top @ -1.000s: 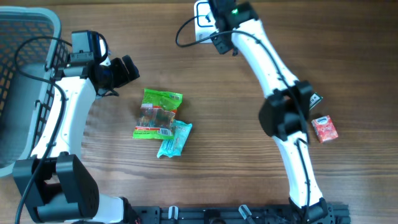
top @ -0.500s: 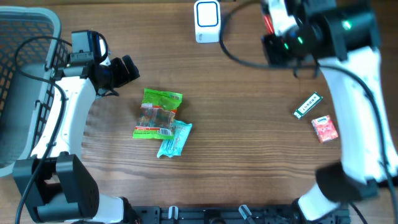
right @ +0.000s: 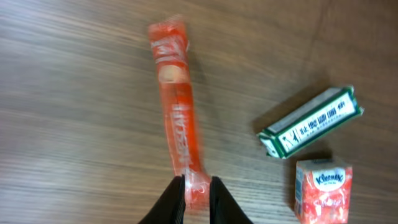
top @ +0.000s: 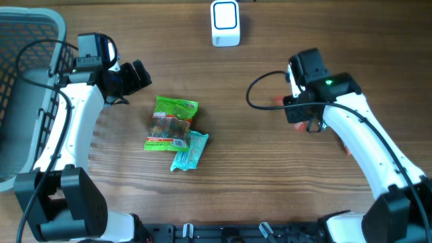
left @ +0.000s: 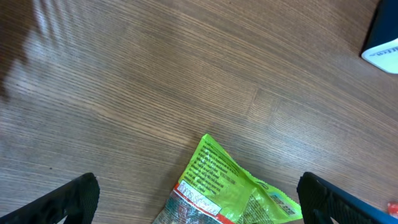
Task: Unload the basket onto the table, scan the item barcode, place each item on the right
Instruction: 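Carry the Nescafe stick right and release it on the table, then move the right gripper to the mint-green tissue pack beside the candy bag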
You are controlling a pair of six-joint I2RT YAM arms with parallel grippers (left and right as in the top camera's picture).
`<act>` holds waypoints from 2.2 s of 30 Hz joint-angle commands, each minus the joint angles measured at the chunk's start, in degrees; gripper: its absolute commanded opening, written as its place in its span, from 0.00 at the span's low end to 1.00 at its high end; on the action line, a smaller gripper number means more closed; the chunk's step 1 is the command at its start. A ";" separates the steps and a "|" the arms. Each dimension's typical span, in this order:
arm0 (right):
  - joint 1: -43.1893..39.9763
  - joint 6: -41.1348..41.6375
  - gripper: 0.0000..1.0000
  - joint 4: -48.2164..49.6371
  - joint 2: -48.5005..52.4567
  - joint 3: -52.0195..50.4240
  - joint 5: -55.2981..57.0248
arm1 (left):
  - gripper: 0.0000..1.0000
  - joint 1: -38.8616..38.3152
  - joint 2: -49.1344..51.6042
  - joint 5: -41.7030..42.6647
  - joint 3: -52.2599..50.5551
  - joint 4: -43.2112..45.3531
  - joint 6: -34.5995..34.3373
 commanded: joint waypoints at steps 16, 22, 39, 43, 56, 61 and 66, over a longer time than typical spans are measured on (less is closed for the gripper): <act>-1.31 2.27 0.85 20.28 0.76 -9.90 -49.51 | 1.00 0.15 -0.11 -0.33 -0.07 0.02 -0.48; 10.36 15.43 1.00 28.81 0.76 -9.90 -49.13 | 1.00 0.15 -0.11 -0.31 -0.07 0.02 -0.48; 23.04 28.17 0.79 31.34 0.76 -11.52 -31.93 | 1.00 -0.17 -0.11 13.25 -0.07 -5.60 -4.76; 23.04 28.20 0.78 31.61 0.76 -13.18 -31.32 | 0.18 -2.64 -0.11 13.07 -0.72 -9.77 -4.74; 23.08 35.45 0.44 33.18 0.76 -13.22 -30.69 | 0.04 -13.64 0.37 3.74 -14.47 1.18 -7.50; 23.23 41.33 0.44 33.92 2.05 -13.27 -30.01 | 0.05 -13.64 3.96 3.30 -18.51 4.50 -8.20; 25.38 44.44 0.48 38.53 7.69 -13.27 -30.05 | 0.04 -13.57 6.43 -2.25 -18.75 6.34 -8.13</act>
